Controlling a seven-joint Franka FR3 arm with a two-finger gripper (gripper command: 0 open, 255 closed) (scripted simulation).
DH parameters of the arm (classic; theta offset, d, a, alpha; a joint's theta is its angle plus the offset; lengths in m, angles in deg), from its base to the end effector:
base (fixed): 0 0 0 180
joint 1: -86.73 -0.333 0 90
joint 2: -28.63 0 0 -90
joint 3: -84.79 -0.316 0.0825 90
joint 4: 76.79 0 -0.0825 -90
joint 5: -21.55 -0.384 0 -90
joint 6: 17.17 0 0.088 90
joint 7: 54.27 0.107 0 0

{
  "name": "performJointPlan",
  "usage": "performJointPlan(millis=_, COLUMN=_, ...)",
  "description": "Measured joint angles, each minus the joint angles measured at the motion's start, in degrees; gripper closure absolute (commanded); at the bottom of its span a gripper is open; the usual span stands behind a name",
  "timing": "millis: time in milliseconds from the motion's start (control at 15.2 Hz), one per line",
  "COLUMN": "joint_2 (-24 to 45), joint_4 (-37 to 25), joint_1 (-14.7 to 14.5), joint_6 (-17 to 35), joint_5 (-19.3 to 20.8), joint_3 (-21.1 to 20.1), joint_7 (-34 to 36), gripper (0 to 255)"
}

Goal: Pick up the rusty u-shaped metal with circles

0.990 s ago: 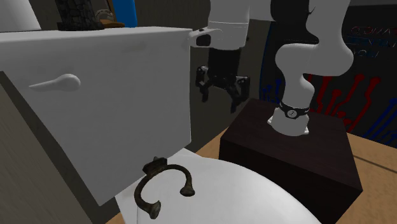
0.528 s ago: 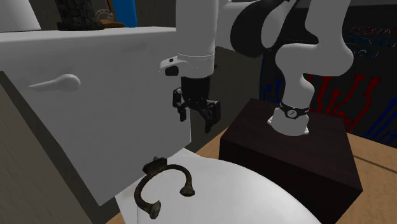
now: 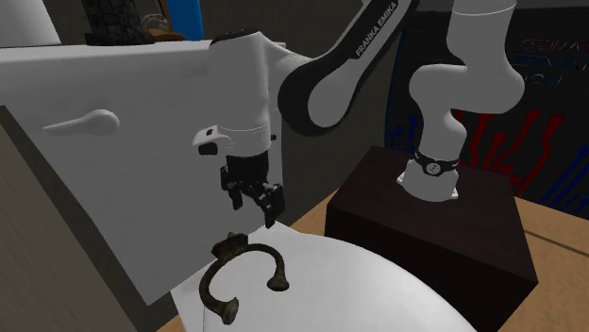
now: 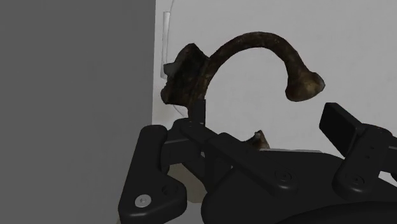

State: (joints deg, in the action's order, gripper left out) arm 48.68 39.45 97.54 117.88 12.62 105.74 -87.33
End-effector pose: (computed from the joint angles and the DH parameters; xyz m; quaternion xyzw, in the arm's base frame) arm 0.5126 -0.3075 0.2852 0.9994 -0.0335 -0.0005 0.0071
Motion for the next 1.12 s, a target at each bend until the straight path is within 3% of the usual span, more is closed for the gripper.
performJointPlan(millis=594, joint_2=21.1, joint_4=-21.6, joint_1=8.0, joint_6=-1.3, joint_5=-7.2, joint_3=-4.5, joint_7=-6.3, gripper=0)
performJointPlan(millis=1122, joint_2=26.7, joint_4=-25.2, joint_1=9.2, joint_6=1.2, joint_5=-8.4, joint_3=-6.1, joint_7=-7.0, gripper=0)
